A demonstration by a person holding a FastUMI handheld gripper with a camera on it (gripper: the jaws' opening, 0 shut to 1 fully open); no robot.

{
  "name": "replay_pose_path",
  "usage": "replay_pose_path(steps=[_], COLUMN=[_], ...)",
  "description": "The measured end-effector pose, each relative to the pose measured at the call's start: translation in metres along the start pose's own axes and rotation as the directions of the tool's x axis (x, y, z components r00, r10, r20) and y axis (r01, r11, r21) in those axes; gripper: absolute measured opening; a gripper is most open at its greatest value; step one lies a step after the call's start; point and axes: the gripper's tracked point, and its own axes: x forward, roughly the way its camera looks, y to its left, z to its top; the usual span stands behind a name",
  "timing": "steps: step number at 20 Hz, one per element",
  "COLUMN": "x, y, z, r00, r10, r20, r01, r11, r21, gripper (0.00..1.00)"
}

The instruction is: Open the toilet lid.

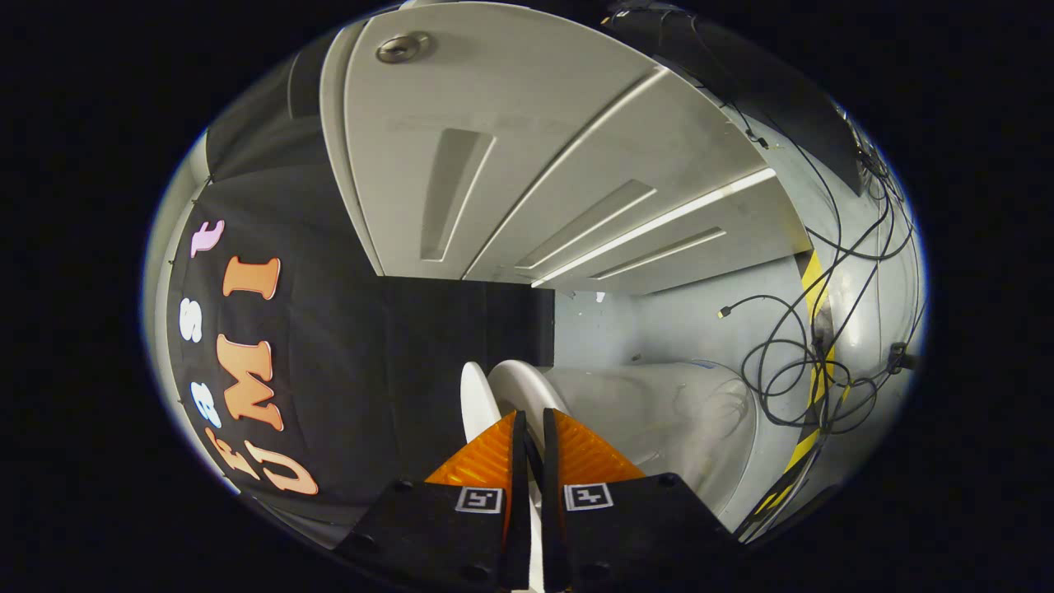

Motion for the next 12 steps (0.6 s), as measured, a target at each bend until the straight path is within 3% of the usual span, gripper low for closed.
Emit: replay_pose_path(steps=[12], x=[-0.036], y=[0.07], z=[-0.016], r00=[0.997], r10=[0.07], r20=[0.026], r01=[-0.066], r11=[0.989], r21=[-0.133], gripper=[0.14])
